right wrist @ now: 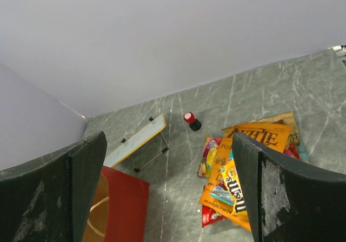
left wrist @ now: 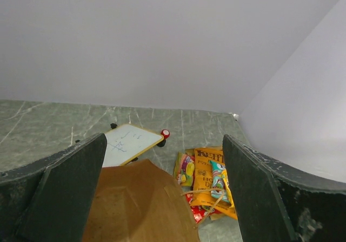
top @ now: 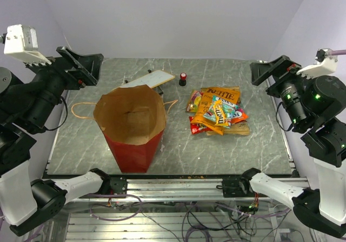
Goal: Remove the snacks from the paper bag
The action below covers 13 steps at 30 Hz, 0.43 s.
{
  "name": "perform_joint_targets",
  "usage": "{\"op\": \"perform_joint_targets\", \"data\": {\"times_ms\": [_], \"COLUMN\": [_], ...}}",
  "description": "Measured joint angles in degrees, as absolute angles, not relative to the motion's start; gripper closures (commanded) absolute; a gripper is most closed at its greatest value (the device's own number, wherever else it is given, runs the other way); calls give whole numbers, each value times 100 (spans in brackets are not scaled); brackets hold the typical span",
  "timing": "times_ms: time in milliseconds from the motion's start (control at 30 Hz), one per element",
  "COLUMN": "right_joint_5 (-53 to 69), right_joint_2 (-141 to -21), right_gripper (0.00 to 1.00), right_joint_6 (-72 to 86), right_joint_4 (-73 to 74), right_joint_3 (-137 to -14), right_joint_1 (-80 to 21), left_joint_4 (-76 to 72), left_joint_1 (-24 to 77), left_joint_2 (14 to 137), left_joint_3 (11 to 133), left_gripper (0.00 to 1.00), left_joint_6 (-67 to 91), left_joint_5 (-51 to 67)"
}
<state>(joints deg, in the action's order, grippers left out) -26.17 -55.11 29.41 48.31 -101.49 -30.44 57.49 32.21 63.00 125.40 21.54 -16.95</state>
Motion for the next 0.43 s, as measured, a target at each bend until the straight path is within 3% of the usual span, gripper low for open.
{"op": "perform_joint_targets", "data": {"times_ms": [433], "right_joint_5": [-2862], "right_joint_2": [-5478], "right_gripper": [0], "right_joint_6": [2829], "right_joint_4": [4875], "right_joint_3": [-10366], "right_joint_1": [-3044], "left_joint_4": [5612], "left_joint_1": [3221], "left_joint_2": [6182], "left_joint_3": [12256], "left_gripper": [1], "left_joint_6": [2239], "left_joint_5": [-1883]}}
